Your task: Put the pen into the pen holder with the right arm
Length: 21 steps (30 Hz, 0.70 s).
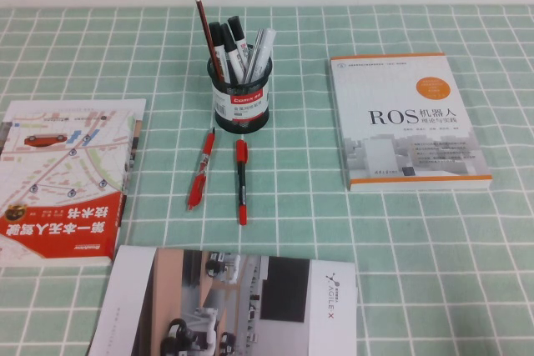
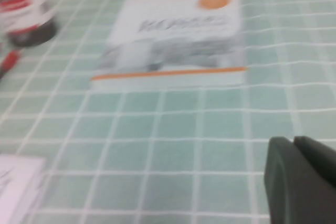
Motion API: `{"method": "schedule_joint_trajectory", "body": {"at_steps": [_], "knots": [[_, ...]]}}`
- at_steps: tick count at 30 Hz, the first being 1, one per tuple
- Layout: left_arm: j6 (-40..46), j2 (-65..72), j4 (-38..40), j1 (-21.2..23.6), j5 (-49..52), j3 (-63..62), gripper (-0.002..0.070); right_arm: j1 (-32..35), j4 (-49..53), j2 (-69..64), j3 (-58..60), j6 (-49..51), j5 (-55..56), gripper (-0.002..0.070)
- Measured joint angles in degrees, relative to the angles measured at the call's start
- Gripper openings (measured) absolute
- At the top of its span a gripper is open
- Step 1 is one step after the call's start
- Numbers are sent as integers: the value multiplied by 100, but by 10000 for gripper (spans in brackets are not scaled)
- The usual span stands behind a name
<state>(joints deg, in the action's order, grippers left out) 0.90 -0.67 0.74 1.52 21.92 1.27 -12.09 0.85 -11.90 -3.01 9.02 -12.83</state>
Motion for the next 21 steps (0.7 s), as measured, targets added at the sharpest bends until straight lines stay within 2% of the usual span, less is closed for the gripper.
{"method": "schedule_joint_trajectory", "body": {"at_steps": [3, 8, 21], "knots": [[0, 0, 0, 0, 0, 0, -4, 363, 0, 472, 235, 4, 0, -19], [0, 0, 0, 0, 0, 0, -4, 539, 0, 1167, 441, 4, -21, -19], [0, 0, 0, 0, 0, 0, -4, 569, 247, 1239, 455, -12, -661, -19]]}}
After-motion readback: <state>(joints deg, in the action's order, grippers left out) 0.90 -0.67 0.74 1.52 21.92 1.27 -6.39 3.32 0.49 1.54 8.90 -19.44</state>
